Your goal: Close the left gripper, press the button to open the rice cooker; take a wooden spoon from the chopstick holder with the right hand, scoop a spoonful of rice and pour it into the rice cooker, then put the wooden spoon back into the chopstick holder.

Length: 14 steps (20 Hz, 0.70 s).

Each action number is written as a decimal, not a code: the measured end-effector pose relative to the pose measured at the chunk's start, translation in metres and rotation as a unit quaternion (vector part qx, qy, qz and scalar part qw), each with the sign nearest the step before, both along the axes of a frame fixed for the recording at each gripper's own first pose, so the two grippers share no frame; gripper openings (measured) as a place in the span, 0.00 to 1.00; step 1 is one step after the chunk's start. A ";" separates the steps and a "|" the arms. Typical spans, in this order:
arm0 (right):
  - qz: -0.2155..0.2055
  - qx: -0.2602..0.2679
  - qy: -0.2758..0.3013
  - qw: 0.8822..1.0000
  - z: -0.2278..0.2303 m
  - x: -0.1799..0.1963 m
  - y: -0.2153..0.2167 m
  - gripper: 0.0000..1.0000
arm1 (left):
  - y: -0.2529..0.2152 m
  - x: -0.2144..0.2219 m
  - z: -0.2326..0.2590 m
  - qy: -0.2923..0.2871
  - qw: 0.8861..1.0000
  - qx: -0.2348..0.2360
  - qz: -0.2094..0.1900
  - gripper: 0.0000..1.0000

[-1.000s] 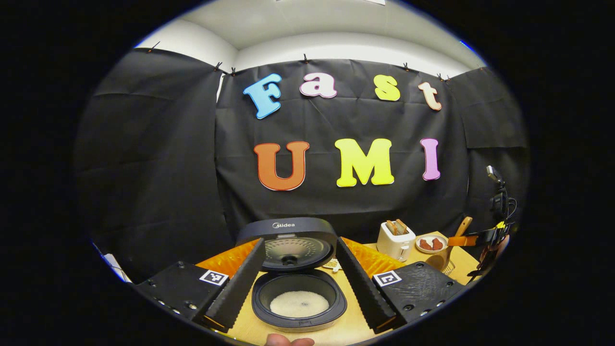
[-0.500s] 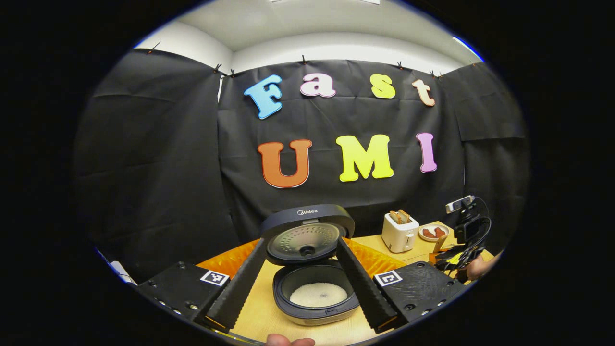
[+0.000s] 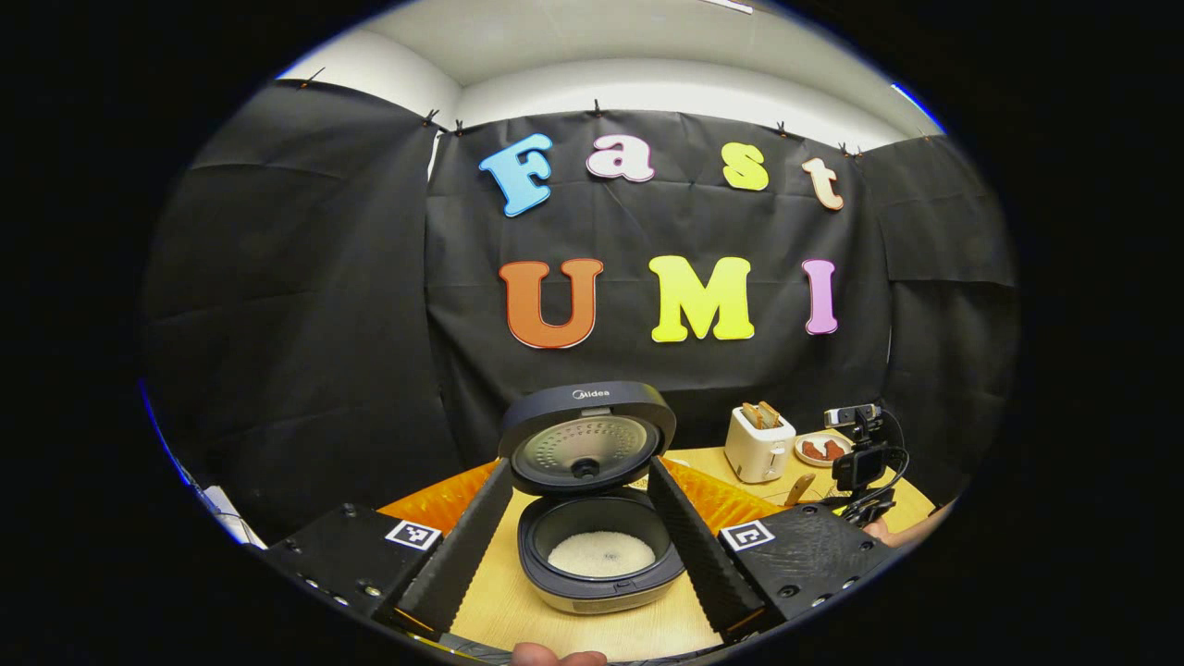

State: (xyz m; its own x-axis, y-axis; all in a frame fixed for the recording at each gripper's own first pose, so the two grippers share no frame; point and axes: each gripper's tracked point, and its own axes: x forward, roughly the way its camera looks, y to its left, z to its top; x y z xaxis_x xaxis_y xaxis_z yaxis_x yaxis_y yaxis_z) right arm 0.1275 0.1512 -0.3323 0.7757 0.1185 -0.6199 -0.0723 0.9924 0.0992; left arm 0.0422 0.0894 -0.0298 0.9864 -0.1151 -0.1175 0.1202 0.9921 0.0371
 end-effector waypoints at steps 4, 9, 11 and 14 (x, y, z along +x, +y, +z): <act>-0.028 0.085 0.023 0.996 0.003 -0.004 0.008 0.10 | 0.004 -0.004 0.000 0.010 1.000 -0.005 0.015 0.94; -0.079 0.187 0.050 0.978 0.008 -0.002 -0.007 0.09 | -0.004 -0.004 -0.001 0.013 1.000 -0.006 0.021 0.94; -0.085 0.215 0.050 0.972 0.013 0.001 -0.015 0.09 | -0.011 -0.003 0.001 0.014 1.000 -0.009 0.021 0.94; -0.091 0.230 0.051 0.967 0.017 0.003 -0.036 0.09 | -0.020 0.000 0.003 0.014 0.999 -0.013 0.026 0.94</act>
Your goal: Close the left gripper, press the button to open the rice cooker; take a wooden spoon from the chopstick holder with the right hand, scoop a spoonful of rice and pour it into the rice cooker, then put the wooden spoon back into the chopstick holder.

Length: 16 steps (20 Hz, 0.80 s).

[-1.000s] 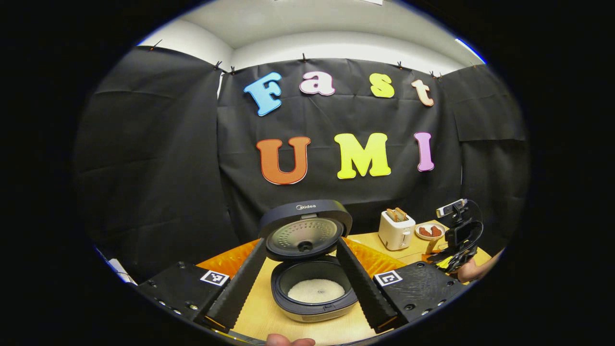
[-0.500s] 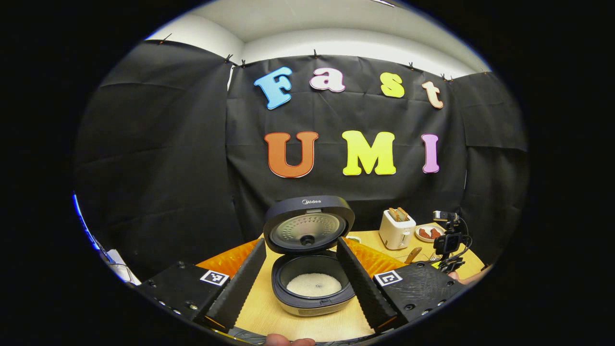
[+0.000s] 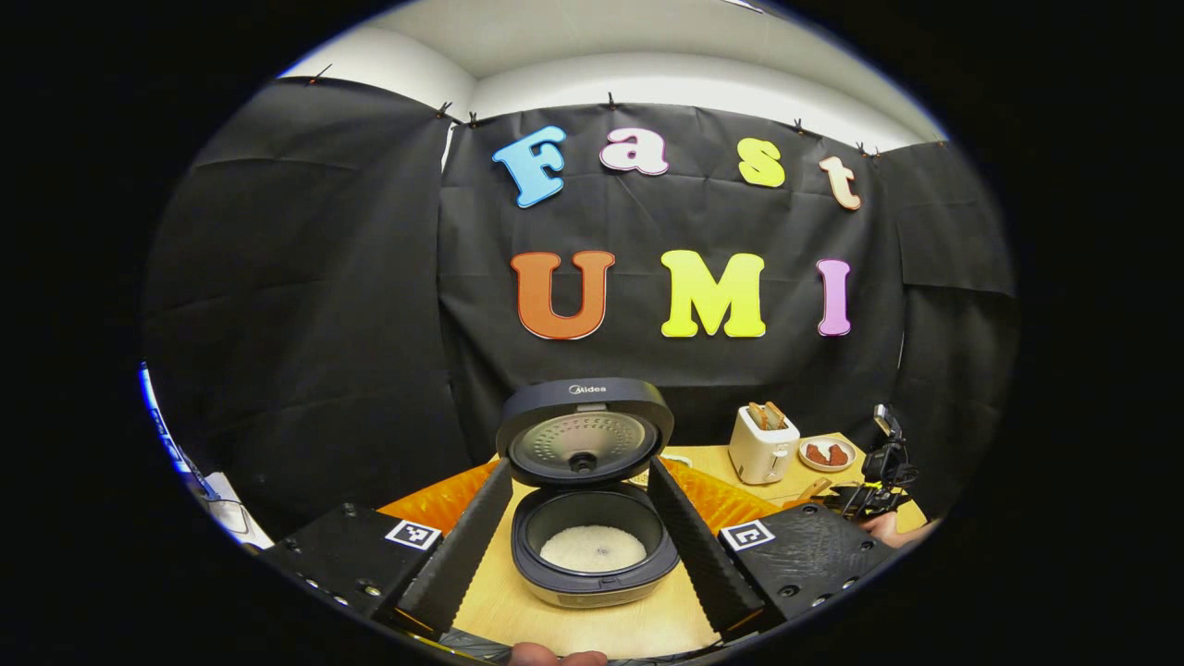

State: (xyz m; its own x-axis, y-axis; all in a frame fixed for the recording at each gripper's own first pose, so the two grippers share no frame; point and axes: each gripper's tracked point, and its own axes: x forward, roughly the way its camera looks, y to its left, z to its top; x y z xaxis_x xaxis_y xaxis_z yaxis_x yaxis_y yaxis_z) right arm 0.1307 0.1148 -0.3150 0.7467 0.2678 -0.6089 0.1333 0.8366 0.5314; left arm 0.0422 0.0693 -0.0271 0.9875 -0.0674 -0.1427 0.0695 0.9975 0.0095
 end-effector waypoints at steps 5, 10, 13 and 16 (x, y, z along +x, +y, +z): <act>-0.037 0.077 0.010 0.996 0.017 0.001 -0.042 0.09 | -0.019 0.005 0.001 0.001 1.000 -0.007 0.007 0.94; -0.046 0.156 0.004 0.987 0.060 0.000 -0.061 0.09 | -0.033 0.014 0.002 -0.002 1.000 -0.009 0.007 0.94; -0.026 0.158 -0.014 0.987 0.094 0.003 -0.051 0.09 | -0.034 0.018 0.000 -0.004 1.000 -0.012 0.013 0.95; 0.008 0.167 -0.028 0.986 0.127 0.008 -0.017 0.09 | -0.034 0.013 -0.007 -0.001 1.000 -0.013 0.012 0.95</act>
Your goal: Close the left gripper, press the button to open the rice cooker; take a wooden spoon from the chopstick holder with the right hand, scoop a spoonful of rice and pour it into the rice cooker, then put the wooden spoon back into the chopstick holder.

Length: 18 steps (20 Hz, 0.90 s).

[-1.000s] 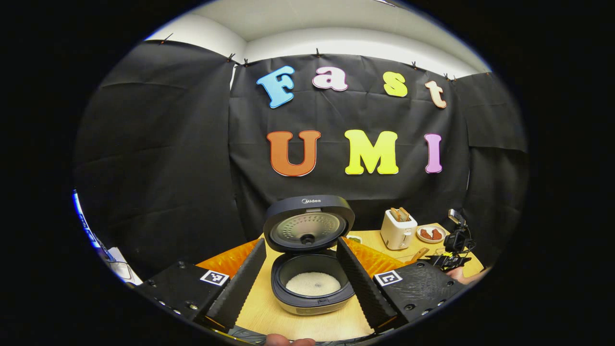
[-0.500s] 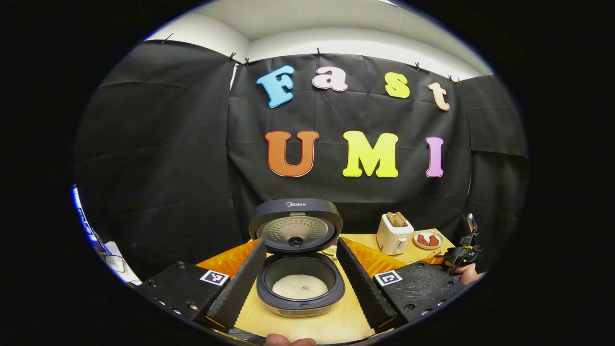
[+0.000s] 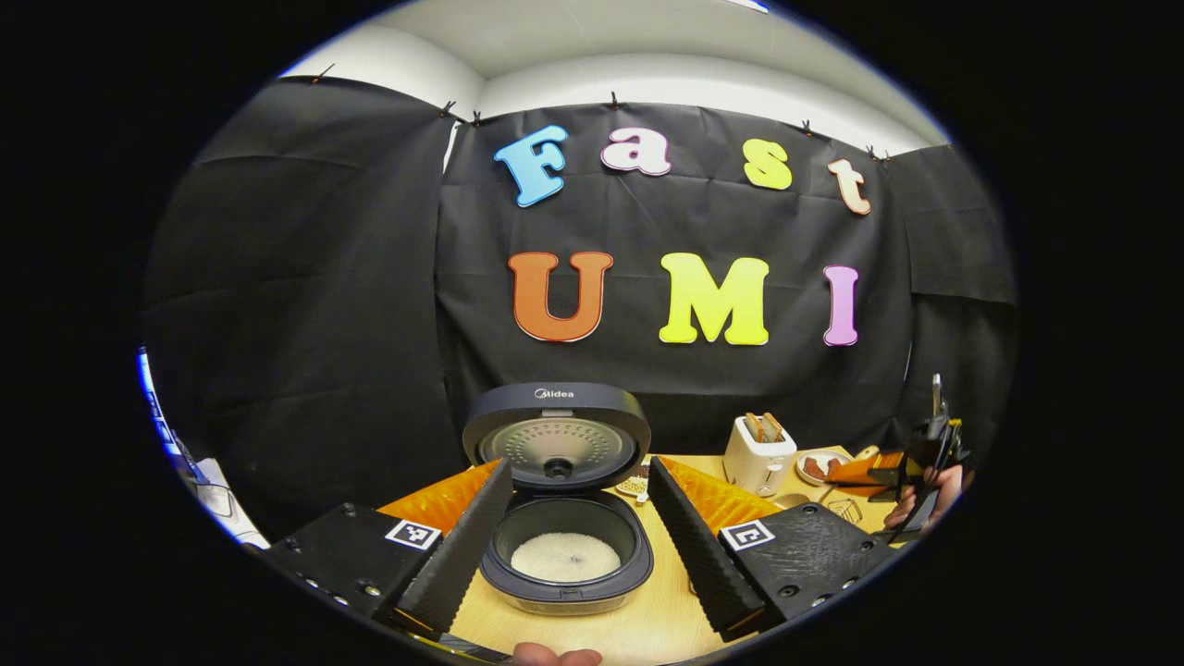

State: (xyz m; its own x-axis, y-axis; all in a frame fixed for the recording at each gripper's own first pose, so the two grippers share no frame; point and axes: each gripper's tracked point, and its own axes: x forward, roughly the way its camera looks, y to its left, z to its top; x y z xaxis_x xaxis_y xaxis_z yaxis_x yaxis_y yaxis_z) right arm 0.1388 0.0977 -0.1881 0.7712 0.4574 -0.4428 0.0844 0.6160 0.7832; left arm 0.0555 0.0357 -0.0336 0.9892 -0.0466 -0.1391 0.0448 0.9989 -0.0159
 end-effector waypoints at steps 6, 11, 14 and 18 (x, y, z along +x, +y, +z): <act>0.081 0.019 -0.033 0.996 0.046 0.006 0.115 0.09 | 0.008 -0.018 0.001 -0.003 1.000 -0.002 0.000 0.94; 0.134 -0.015 -0.047 0.990 0.049 -0.004 0.189 0.09 | 0.046 -0.035 -0.009 0.001 1.000 -0.010 0.030 0.94; 0.141 -0.053 -0.052 0.987 0.039 -0.001 0.217 0.09 | 0.064 -0.045 -0.017 0.009 0.998 -0.041 0.047 0.95; 0.152 -0.119 -0.075 0.978 0.031 0.000 0.242 0.09 | 0.089 -0.056 -0.032 0.019 0.997 -0.046 0.062 0.95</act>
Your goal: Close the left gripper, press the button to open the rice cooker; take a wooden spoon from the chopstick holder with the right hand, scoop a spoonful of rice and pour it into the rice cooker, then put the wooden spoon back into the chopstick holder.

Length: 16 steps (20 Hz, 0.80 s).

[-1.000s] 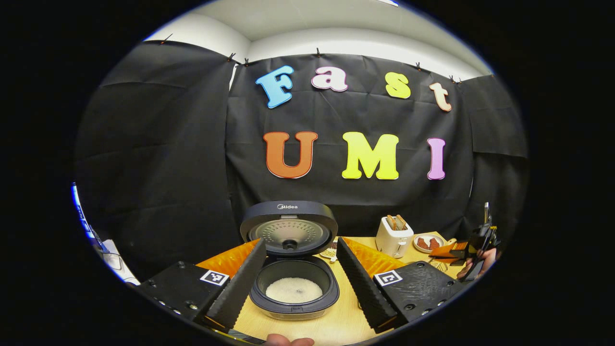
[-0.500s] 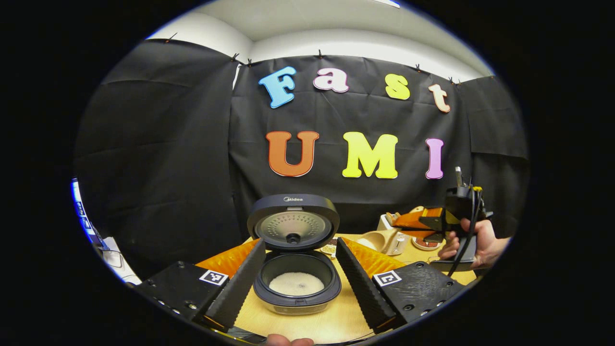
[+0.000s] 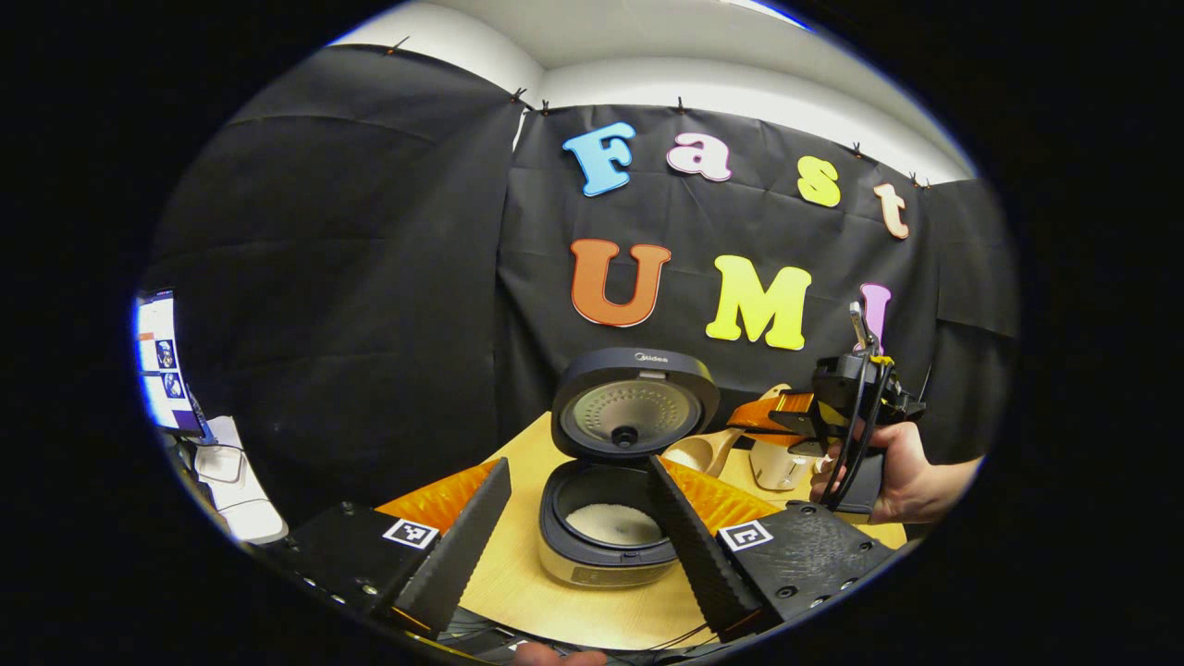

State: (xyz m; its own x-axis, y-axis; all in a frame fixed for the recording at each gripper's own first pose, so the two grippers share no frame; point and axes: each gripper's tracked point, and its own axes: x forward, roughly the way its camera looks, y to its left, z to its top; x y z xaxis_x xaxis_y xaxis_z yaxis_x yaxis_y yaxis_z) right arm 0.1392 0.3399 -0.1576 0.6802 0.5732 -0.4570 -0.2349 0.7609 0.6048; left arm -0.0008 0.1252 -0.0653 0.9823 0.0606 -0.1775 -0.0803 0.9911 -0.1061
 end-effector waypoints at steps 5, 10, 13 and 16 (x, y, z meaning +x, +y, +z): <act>0.010 -0.083 -0.051 0.995 -0.005 -0.004 0.017 0.09 | 0.018 -0.008 -0.009 0.002 1.000 0.026 0.006 0.95; 0.024 -0.136 -0.084 0.987 -0.008 -0.003 0.028 0.09 | 0.024 -0.012 -0.023 0.009 1.000 0.010 0.001 0.95; 0.039 -0.165 -0.109 0.980 -0.006 -0.005 0.036 0.09 | 0.030 -0.015 -0.032 0.017 1.000 0.003 0.006 0.95; 0.058 -0.190 -0.142 0.970 -0.001 -0.009 0.044 0.09 | 0.033 -0.019 -0.036 0.021 1.000 -0.004 0.009 0.95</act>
